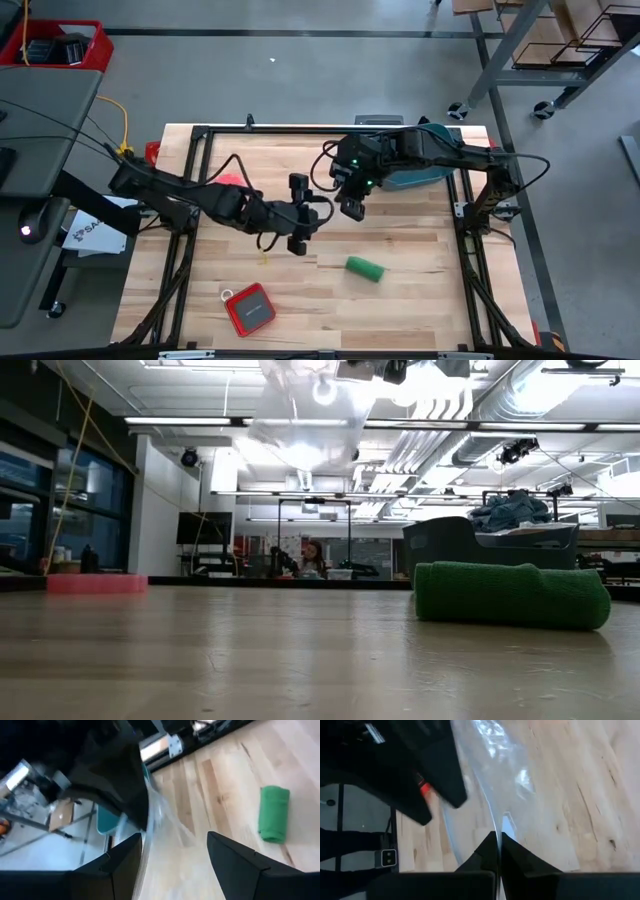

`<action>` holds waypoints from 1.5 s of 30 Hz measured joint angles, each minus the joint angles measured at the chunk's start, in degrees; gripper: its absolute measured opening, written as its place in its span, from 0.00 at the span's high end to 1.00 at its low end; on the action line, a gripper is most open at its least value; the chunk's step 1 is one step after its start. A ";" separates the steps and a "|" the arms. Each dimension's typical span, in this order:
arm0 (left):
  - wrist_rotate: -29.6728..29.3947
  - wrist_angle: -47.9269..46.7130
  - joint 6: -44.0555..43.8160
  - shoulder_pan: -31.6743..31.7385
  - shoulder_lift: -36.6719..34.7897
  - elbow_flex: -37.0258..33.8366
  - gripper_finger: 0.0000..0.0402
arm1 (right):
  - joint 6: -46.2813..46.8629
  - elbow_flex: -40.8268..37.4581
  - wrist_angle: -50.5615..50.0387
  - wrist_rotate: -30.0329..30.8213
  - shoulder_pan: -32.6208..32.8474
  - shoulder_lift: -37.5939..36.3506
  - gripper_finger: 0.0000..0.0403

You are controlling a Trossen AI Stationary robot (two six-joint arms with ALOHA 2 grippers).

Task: Roll bandage
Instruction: Put the rolled green bandage into the transparent zip bag

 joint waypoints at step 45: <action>1.39 -7.89 -16.35 -4.55 -0.41 5.12 0.81 | 8.18 0.00 1.16 8.41 -0.47 0.00 1.00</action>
